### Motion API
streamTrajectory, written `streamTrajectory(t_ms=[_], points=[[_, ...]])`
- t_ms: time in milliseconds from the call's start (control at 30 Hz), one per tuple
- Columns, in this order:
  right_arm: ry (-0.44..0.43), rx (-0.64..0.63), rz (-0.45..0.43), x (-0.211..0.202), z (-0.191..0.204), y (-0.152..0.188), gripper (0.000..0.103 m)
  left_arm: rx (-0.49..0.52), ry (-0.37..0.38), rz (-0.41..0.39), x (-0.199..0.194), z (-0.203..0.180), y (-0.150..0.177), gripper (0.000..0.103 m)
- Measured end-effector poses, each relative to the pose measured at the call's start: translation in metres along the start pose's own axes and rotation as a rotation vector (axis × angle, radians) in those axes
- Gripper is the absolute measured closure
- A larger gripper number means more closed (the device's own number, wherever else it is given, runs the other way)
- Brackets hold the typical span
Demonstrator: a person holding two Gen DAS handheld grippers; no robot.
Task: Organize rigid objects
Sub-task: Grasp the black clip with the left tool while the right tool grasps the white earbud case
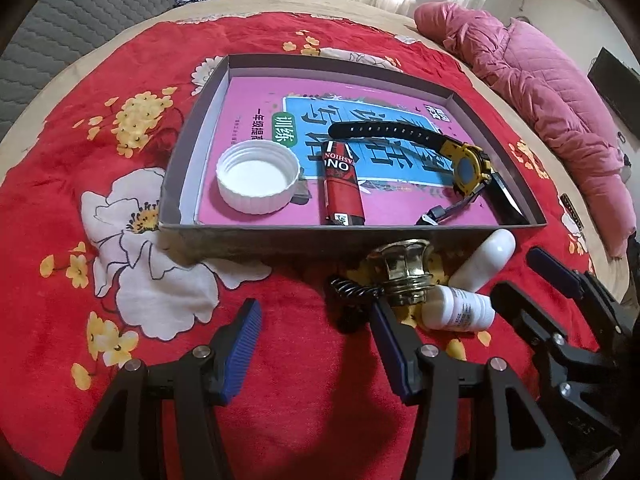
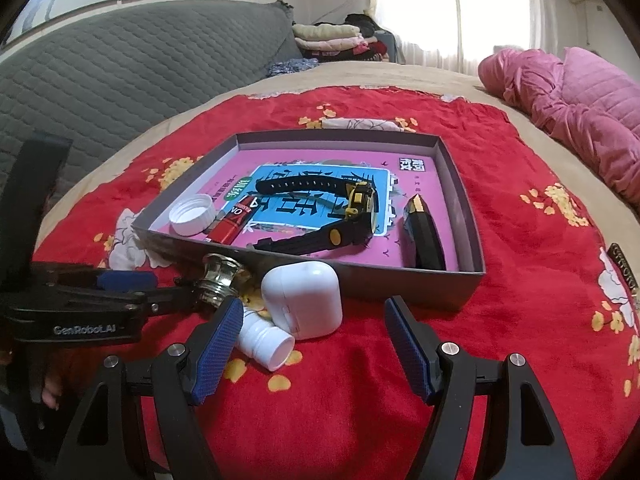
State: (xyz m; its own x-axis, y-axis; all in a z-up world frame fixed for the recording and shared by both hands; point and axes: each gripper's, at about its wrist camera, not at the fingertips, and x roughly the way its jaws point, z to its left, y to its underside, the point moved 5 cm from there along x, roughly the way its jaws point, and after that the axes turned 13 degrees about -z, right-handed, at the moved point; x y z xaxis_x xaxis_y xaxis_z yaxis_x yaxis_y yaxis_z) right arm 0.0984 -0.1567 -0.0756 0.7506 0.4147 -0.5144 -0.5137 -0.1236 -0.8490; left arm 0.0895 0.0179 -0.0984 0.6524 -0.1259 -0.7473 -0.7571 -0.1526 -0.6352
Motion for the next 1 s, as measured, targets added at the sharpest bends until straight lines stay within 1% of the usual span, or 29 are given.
streamTrajectory(t_ms=[267, 433, 533, 600, 733, 800, 900, 967, 1000], points=[[-0.008, 0.066, 0.030, 0.018, -0.006, 0.004, 0.029, -0.013, 0.001, 0.002, 0.003, -0.001, 0.000, 0.047], [-0.004, 0.091, 0.036, 0.023, -0.010, 0.004, 0.029, -0.030, 0.004, 0.003, 0.008, -0.003, -0.001, 0.047], [-0.006, 0.099, 0.036, 0.025, -0.010, 0.005, 0.029, -0.024, -0.001, 0.000, 0.012, -0.005, -0.002, 0.047], [-0.011, 0.100, 0.039, 0.027, -0.010, 0.006, 0.030, -0.014, -0.005, 0.001, 0.015, -0.007, -0.003, 0.048], [-0.021, 0.096, 0.048, 0.031, -0.007, 0.007, 0.037, 0.012, -0.018, -0.003, 0.020, -0.010, -0.003, 0.048], [-0.022, 0.101, 0.054, 0.032, -0.008, 0.008, 0.038, 0.014, -0.021, -0.004, 0.022, -0.010, -0.003, 0.049], [-0.027, 0.111, 0.056, 0.033, -0.009, 0.009, 0.041, 0.018, -0.026, -0.011, 0.025, -0.010, -0.003, 0.055], [-0.032, 0.123, 0.060, 0.033, -0.011, 0.010, 0.045, 0.025, -0.030, -0.016, 0.026, -0.009, -0.003, 0.066], [-0.035, 0.127, 0.062, 0.034, -0.012, 0.011, 0.047, 0.027, -0.030, -0.017, 0.026, -0.008, -0.003, 0.068]])
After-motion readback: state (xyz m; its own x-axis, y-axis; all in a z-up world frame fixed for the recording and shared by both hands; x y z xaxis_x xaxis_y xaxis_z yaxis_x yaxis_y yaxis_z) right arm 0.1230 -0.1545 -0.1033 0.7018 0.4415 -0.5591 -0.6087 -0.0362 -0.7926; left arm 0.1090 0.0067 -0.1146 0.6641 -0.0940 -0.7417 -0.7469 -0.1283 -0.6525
